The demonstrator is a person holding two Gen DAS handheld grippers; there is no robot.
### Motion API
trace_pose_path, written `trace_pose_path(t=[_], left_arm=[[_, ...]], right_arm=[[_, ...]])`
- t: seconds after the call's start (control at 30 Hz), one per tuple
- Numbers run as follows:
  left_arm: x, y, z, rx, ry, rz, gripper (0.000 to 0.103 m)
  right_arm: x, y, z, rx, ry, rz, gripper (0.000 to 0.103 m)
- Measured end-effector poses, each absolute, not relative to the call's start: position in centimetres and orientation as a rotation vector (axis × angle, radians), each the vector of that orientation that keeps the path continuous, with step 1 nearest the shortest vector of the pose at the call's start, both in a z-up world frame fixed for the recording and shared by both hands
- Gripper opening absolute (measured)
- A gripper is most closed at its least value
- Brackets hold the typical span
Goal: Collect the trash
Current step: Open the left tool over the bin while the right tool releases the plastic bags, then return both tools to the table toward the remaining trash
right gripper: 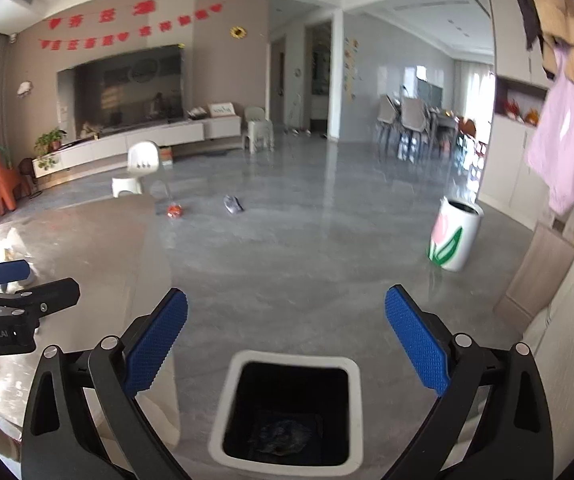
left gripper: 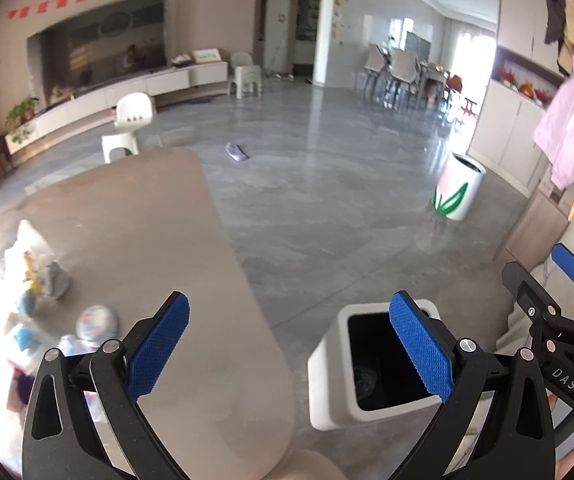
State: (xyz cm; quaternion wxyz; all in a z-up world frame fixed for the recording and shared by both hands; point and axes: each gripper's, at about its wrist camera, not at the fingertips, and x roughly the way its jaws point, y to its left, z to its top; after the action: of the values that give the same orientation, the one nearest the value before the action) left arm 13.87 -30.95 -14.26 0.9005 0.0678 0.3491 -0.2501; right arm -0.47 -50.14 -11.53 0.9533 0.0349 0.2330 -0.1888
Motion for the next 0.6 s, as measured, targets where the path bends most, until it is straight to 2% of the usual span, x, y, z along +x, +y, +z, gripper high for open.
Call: trace_pose_path(t=[0.27,0.6], left_arm=[[13.1,-25.2,-11.6,0.113,0.679,-0.441,0.098],[13.5,-15.5,-11.4,0.038,0.68,-0.297,0.098]], right_arm=[[0.8,-44.2,-9.4,0.046,0.433,-0.267,0.098],[3.4,-35.0,-8.2,0.012,0.419,-0.085,0.098]])
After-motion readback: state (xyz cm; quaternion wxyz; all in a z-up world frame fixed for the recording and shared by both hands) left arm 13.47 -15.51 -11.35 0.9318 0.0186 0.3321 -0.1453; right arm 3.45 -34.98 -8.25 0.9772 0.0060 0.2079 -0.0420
